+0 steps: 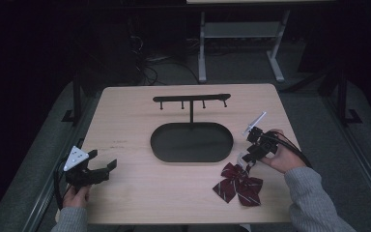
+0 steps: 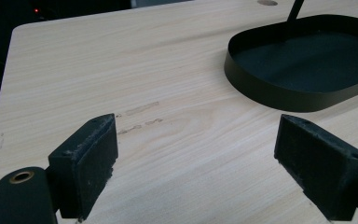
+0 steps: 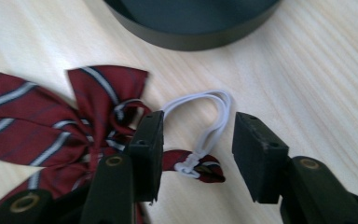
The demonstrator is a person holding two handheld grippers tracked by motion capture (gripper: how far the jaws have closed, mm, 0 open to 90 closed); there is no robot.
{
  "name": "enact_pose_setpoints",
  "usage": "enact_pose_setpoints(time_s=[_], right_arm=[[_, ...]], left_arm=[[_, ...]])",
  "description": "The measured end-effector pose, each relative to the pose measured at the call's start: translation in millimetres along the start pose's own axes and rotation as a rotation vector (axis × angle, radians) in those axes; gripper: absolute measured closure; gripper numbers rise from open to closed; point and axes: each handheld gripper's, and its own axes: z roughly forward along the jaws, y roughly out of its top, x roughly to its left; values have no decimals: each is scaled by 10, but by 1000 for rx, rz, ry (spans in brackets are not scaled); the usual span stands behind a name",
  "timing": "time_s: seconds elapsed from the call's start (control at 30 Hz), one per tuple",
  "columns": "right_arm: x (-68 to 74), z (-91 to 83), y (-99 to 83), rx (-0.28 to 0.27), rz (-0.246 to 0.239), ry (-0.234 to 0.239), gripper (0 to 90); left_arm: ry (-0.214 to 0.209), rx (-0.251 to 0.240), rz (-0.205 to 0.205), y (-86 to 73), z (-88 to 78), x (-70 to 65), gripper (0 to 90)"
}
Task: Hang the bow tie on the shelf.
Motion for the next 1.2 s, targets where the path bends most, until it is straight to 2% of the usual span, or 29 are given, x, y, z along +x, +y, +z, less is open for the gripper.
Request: enact_pose_setpoints(time_s=[0.1,0.4,0.7,0.83,1.2], right_arm=[[-33,73,21,32,13,-18,552],[-76,201,63,82,38,-27,600],[-71,268,98,112,43,-50,644],[-51,303,112,133,41,-55,683],[-37,325,126,148,42,-63,814]], left_arm=[[0,-2,-1,0,0,-1,128],[1,-3,0,2,2,-7,129],[1,-3,4,6,-7,-8,128],[1,-6,1,6,-11,-7,128],[7,-12,1,11,-27,-3,128]])
